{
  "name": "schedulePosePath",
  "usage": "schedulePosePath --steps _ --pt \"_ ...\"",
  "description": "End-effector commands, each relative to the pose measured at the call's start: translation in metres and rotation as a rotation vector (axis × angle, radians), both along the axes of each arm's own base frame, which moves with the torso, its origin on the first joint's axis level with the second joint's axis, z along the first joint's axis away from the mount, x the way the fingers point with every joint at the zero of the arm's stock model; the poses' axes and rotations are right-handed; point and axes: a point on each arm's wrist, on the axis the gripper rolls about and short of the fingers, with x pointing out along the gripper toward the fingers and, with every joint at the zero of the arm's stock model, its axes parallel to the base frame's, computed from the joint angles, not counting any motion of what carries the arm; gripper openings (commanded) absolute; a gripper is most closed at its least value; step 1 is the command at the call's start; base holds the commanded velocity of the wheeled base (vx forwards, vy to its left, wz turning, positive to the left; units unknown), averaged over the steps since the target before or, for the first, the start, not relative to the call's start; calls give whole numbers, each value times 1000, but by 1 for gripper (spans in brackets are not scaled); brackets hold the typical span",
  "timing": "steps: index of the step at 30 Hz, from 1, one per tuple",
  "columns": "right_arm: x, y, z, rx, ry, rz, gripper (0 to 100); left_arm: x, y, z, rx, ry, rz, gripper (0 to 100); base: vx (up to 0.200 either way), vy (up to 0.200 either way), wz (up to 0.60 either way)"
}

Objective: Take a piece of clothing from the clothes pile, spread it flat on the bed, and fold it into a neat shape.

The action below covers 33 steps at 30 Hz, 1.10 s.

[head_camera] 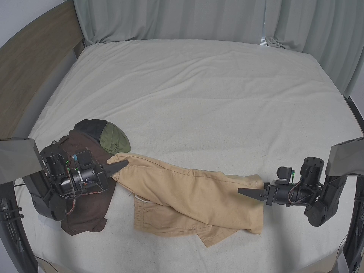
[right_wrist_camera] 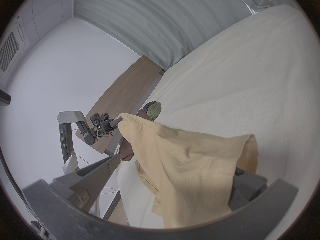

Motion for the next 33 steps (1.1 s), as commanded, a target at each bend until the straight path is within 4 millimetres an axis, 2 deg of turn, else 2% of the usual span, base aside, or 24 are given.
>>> schedulePosePath --steps 1,5,6,26,27,33 --pt "0 0 3 0 -10 -6 100 0 0 -1 0 2 0 0 0 0 0" --pt "3 1 3 -3 -19 -22 100 0 0 -1 0 2 -2 0 0 0 0" --pt "3 1 3 -3 -19 -24 0 0 0 -1 0 2 -2 0 0 0 0" --pt "5 2 7 -6 -41 -45 0 0 0 2 -2 -6 -1 0 0 0 0" --pt "2 2 16 -1 -64 -43 0 1 0 3 -4 -8 -1 0 0 0 0" --pt "-10 4 33 8 -96 -28 0 1 0 3 -4 -13 -1 0 0 0 0"
